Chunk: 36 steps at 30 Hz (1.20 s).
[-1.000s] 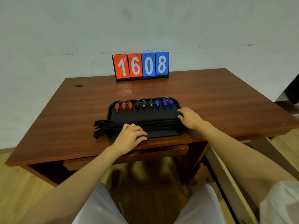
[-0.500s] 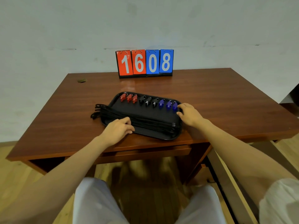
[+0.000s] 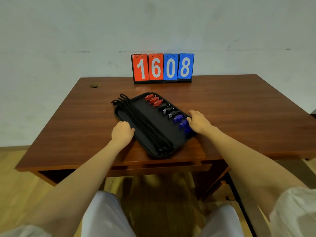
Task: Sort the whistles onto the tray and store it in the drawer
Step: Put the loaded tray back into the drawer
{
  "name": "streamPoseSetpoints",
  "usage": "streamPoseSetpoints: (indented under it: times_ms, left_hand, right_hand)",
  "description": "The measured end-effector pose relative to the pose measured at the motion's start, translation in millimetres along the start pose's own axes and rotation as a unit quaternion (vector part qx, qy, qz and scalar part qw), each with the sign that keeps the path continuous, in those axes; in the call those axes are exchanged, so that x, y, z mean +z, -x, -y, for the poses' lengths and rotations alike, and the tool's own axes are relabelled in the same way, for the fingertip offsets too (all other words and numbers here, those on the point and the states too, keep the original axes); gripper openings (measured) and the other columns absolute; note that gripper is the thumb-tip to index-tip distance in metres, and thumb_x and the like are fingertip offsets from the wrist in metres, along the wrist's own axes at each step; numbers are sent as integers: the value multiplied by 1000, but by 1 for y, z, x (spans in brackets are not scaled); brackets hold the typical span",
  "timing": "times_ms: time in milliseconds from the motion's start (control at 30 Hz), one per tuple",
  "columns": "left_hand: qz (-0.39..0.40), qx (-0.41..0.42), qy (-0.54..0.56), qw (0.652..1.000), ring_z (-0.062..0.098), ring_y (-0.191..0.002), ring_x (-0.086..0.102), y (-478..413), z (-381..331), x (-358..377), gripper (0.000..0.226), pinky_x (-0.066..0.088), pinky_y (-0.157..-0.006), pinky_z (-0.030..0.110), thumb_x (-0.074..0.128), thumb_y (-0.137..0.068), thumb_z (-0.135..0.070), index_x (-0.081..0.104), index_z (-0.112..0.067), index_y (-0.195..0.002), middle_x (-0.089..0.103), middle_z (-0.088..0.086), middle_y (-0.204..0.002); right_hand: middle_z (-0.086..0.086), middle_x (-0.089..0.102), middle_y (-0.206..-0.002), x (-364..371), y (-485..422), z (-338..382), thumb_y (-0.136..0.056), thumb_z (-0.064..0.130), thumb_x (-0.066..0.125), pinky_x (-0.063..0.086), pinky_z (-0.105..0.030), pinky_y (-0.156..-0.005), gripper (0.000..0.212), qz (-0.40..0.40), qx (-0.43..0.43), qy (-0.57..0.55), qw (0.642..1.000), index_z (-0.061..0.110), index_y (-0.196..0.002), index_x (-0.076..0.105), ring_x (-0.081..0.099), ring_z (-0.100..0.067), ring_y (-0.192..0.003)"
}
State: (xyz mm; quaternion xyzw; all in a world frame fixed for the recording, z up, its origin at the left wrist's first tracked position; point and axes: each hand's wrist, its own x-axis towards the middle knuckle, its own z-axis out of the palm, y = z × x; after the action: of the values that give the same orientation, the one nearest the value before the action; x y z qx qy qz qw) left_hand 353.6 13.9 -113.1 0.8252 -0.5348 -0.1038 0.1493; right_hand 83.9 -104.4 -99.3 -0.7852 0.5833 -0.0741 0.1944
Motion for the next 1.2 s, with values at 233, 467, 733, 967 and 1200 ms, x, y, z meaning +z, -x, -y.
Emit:
streamPoseSetpoints:
  times_ms: [233,467,733,967,1200]
  left_hand:
    - [23,-22,43,999,40,-107,56,-24,-15,1,31,50,-87,44,58,-92,-14,56,3,-117,51,22,-129]
    - [38,15,49,998,39,-111,55,-32,-45,11,41,48,-91,44,59,-91,-11,49,3,-129,51,23,-131]
    - [101,51,81,990,35,-107,58,-28,-103,24,29,48,-89,41,65,-88,-11,59,0,-114,63,16,-111]
    - [190,38,116,974,31,-82,67,-9,-150,36,13,55,-74,35,68,-84,-8,56,-2,-86,63,14,-88]
    - [251,30,199,947,29,-83,67,30,-187,55,18,57,-80,38,68,-83,-1,62,4,-99,66,17,-100]
  right_hand:
    - [-18,42,-143,-6,-11,-10,-101,23,36,39,-37,-99,45,11,88,-98,991,5,-142,32,47,-34,-125]
    - [-16,45,-143,-19,-3,-35,-100,17,35,35,-34,-104,40,7,132,-114,985,4,-138,41,42,-32,-131]
    - [-19,55,-130,-26,46,-84,-98,15,36,52,-44,-91,37,-23,196,-116,974,4,-131,48,57,-34,-108]
    - [-18,57,-127,-36,100,-124,-100,20,35,53,-44,-89,38,-43,237,-136,961,5,-131,49,60,-33,-105]
    - [-18,59,-126,-48,160,-162,-99,14,38,49,-39,-90,36,-87,275,-163,944,5,-131,51,59,-33,-108]
